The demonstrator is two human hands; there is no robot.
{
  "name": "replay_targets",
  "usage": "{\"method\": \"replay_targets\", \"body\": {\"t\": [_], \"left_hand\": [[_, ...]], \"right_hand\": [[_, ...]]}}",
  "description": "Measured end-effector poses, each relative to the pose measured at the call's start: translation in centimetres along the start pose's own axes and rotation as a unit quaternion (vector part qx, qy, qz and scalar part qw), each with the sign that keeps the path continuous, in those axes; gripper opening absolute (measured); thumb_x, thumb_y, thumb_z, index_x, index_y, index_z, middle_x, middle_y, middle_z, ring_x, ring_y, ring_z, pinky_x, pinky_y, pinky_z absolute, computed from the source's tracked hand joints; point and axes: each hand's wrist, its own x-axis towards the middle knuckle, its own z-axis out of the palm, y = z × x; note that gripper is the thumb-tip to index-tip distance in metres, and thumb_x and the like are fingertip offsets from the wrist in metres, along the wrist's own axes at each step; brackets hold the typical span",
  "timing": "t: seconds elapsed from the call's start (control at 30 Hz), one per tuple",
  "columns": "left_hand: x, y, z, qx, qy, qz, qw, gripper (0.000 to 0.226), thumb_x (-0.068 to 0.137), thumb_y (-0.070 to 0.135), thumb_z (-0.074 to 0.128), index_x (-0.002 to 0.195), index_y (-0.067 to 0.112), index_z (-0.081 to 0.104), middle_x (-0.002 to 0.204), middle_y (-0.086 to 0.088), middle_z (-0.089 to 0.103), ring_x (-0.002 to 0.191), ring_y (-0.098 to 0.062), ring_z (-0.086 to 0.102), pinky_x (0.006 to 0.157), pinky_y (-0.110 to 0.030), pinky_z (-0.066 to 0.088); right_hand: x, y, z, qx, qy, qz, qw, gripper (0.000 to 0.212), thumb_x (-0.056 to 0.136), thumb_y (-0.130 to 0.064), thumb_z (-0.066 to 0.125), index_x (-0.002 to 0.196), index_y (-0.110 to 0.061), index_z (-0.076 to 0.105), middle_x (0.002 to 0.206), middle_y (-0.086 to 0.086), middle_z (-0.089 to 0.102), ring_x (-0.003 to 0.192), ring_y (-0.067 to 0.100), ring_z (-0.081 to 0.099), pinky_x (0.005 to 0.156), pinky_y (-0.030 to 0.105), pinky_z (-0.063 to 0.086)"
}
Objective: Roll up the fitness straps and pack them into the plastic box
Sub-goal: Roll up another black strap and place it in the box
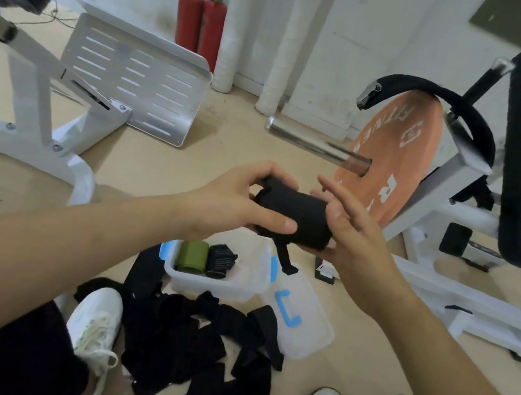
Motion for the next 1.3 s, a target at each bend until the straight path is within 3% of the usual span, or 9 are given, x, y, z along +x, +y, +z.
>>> {"method": "replay_targets", "body": {"t": [0.07,0.23,0.33,0.5,0.67,0.8,0.97,1.17,1.3], "left_hand": [[-0.1,-0.1,-0.2,0.053,-0.013,0.035,0.998,0.053,0.074,0.005,0.089,0.116,0.025,0.065,0.116,-0.001,0.059,0.100,-0.024,0.070,0.080,-0.032,0.061],[-0.6,-0.8,-0.9,0.094,-0.043,0.035,0.994,0.078,0.063,0.014,0.094,0.131,0.028,0.057,0.123,0.003,0.062,0.111,-0.021,0.067,0.088,-0.034,0.061],[-0.6,-1.3,-1.4,0.064,-0.050,-0.031,0.996,0.072,0.067,0.027,0.086,0.133,0.027,0.057,0.125,-0.004,0.062,0.105,-0.028,0.071,0.087,-0.031,0.061],[-0.9,-2.9,-2.2,0.025,-0.093,-0.080,0.992,0.054,0.077,0.015,0.085,0.125,0.023,0.062,0.126,-0.017,0.061,0.108,-0.029,0.071,0.087,-0.042,0.062],[-0.9,-3.7,-2.4,0.048,-0.020,-0.048,0.997,0.047,0.081,0.004,0.082,0.121,0.018,0.063,0.118,-0.012,0.063,0.097,-0.015,0.071,0.070,-0.027,0.060],[-0.1,-5.2,-3.0,0.143,0.024,-0.022,0.989,0.048,0.072,0.017,0.089,0.113,0.026,0.065,0.106,0.003,0.066,0.101,-0.019,0.066,0.074,-0.027,0.058],[2.2,-8.5,-4.9,0.233,0.065,-0.096,0.966,0.046,0.070,0.017,0.088,0.104,0.029,0.060,0.103,0.004,0.063,0.085,-0.017,0.066,0.077,-0.034,0.061],[6.2,-17.2,-4.1,0.189,0.164,-0.185,0.950,0.047,0.065,0.019,0.088,0.096,0.026,0.053,0.100,-0.003,0.061,0.089,-0.025,0.064,0.074,-0.044,0.059],[8.4,-24.2,-2.5,0.173,0.193,-0.181,0.949,0.048,0.070,0.018,0.088,0.099,0.023,0.049,0.095,0.005,0.058,0.087,-0.017,0.059,0.067,-0.031,0.049]], "right_hand": [[0.4,0.2,-0.1,0.009,-0.016,0.028,0.999,0.053,0.091,-0.045,0.066,0.141,-0.033,0.053,0.121,-0.010,0.069,0.118,0.018,0.066,0.089,0.039,0.059],[0.7,1.0,-0.5,-0.025,-0.083,0.046,0.995,0.059,0.079,-0.017,0.077,0.135,-0.024,0.060,0.128,0.016,0.064,0.114,0.032,0.067,0.090,0.042,0.058],[0.7,1.7,0.0,-0.068,-0.069,0.032,0.995,0.064,0.071,-0.011,0.086,0.129,-0.026,0.064,0.121,0.008,0.068,0.111,0.027,0.068,0.090,0.040,0.059],[0.7,2.5,1.5,-0.150,-0.027,-0.006,0.988,0.066,0.068,-0.003,0.090,0.124,-0.024,0.064,0.115,-0.004,0.068,0.107,0.010,0.066,0.084,0.031,0.060],[1.2,3.6,2.3,-0.199,-0.023,-0.055,0.978,0.064,0.072,-0.006,0.089,0.129,-0.018,0.061,0.119,-0.003,0.066,0.109,0.012,0.064,0.085,0.028,0.060],[3.1,5.4,1.8,-0.234,-0.044,-0.033,0.971,0.054,0.081,-0.012,0.083,0.129,-0.022,0.062,0.119,-0.009,0.066,0.109,0.013,0.065,0.084,0.028,0.060],[6.3,10.4,-1.3,-0.345,-0.056,0.038,0.936,0.031,0.089,-0.026,0.075,0.120,-0.024,0.068,0.110,-0.007,0.071,0.100,0.011,0.068,0.090,0.033,0.057],[8.4,19.1,-5.7,-0.463,-0.110,0.173,0.862,0.040,0.089,-0.031,0.074,0.126,-0.019,0.064,0.120,0.003,0.067,0.096,0.017,0.064,0.088,0.028,0.050],[10.7,24.4,-5.8,-0.424,-0.083,0.204,0.879,0.048,0.091,-0.030,0.072,0.135,-0.020,0.057,0.131,0.005,0.060,0.103,0.018,0.059,0.095,0.032,0.047]]}}
